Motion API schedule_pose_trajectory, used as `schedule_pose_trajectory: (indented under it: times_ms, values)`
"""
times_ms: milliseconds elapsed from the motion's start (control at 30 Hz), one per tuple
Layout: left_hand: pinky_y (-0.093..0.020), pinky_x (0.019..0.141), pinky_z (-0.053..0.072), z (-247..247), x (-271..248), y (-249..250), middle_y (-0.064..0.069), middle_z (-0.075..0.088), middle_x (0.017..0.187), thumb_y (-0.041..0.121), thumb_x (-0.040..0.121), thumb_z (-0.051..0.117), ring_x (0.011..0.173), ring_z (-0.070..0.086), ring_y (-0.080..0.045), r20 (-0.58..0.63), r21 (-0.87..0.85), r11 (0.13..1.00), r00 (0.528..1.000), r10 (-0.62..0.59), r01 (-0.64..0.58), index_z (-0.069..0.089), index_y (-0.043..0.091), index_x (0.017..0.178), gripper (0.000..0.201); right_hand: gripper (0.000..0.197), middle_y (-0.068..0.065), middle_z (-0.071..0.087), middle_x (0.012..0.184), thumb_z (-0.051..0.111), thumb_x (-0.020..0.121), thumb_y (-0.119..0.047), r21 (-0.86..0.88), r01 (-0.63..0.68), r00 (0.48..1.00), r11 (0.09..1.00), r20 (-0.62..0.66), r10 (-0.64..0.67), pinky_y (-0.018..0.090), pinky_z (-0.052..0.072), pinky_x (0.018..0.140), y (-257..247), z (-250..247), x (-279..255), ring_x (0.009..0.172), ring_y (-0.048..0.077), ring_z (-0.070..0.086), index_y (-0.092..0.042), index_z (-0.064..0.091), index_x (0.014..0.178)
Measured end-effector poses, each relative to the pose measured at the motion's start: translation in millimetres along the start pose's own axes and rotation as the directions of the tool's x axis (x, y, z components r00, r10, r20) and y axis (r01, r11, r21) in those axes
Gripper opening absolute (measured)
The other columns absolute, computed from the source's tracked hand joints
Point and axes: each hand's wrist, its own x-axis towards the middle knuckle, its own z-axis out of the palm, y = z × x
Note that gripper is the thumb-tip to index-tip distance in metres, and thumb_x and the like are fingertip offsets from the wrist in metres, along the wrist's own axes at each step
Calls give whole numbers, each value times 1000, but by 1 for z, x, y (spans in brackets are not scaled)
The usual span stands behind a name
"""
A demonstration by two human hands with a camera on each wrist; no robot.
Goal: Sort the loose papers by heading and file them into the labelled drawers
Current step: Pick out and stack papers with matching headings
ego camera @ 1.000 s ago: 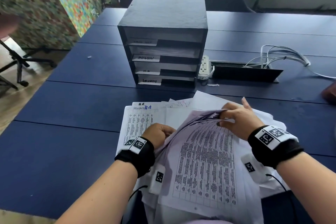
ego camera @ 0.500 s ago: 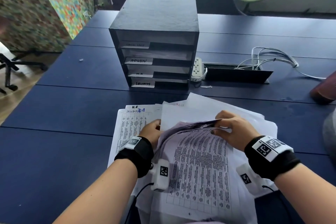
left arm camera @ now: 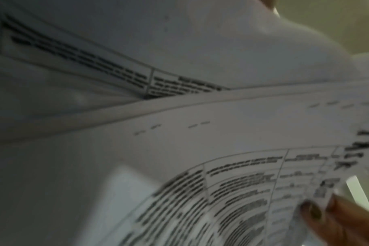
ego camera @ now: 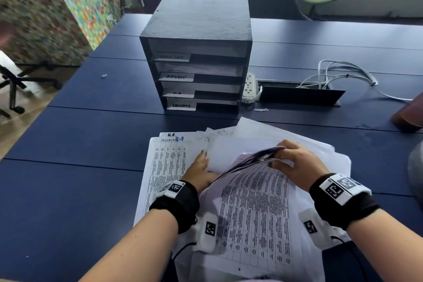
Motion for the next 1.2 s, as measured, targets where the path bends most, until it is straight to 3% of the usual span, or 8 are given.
schedule_pose_trajectory:
  times_ms: [100, 267, 533, 700, 833, 1000, 1100, 1200]
  values:
    - [-40, 87, 55, -3, 6, -5, -8, 56, 122, 30, 48, 73, 97, 65, -20, -129, -108, 994, 992, 9, -23, 64, 23, 105, 58, 9, -10, 56, 90, 73, 77, -25, 16, -18, 1000, 1000, 10, 18, 30, 46, 75, 2, 3, -1, 80, 18, 56, -18, 72, 84]
    - [-9, 71, 49, -2, 2, -2, 3, 52, 108, 3, 72, 73, 84, 58, -10, -233, 37, 989, 962, 145, -140, 65, 9, 106, 36, 11, -12, 56, 90, 72, 78, -25, 6, -6, 1000, 1000, 7, 6, 30, 47, 76, 0, 5, 0, 83, 16, 55, -19, 73, 86]
    - [-29, 75, 41, 7, -8, -1, -3, 62, 79, 12, 72, 60, 86, 56, -24, -78, 404, 828, 887, 455, -389, 72, 20, 85, 19, 15, -4, 61, 94, 75, 76, -22, -25, -28, 999, 999, -19, 27, 30, 48, 77, 3, 7, 1, 86, 20, 59, -15, 73, 89]
    - [-32, 75, 31, 8, -1, -11, 8, 59, 67, 16, 61, 68, 88, 46, -13, -154, 533, 738, 811, 565, -414, 71, 30, 81, 25, 15, -14, 55, 92, 75, 75, -21, 14, 0, 999, 1000, -45, 1, 12, 34, 75, 1, 8, 0, 86, 6, 51, -19, 73, 90]
    - [-29, 86, 46, 8, -1, -7, 1, 43, 95, 2, 70, 70, 90, 45, -17, -209, 341, 865, 868, 450, -367, 68, 6, 93, 23, 18, -11, 56, 92, 75, 76, -21, 12, -36, 998, 999, -44, 37, 18, 38, 75, 1, 7, -2, 81, 12, 54, -20, 73, 93]
    - [-9, 65, 48, -1, -7, 0, 0, 31, 108, -8, 69, 68, 84, 50, -11, -433, -42, 989, 895, 109, -141, 48, 21, 115, 58, 14, -12, 53, 91, 73, 77, -20, -14, -49, 998, 999, -27, 48, 23, 38, 74, -6, 4, -2, 78, 16, 54, -16, 73, 91]
    - [-13, 66, 42, -12, -4, 3, -4, 50, 107, -6, 77, 65, 89, 52, -15, -308, -236, 971, 946, -99, 25, 47, 14, 126, 56, 12, -10, 56, 89, 73, 78, -21, -3, -25, 999, 1000, -37, 25, 21, 38, 72, -10, -1, 2, 76, 15, 55, -16, 73, 89]
    - [-20, 63, 42, -18, -3, 1, 0, 65, 85, 17, 82, 66, 79, 55, -13, -122, -15, 998, 990, -66, 65, 68, 10, 94, 14, 11, -7, 59, 85, 72, 78, -24, -32, 17, 999, 999, -28, -18, 18, 36, 68, -13, -8, 7, 73, 14, 55, -17, 72, 87]
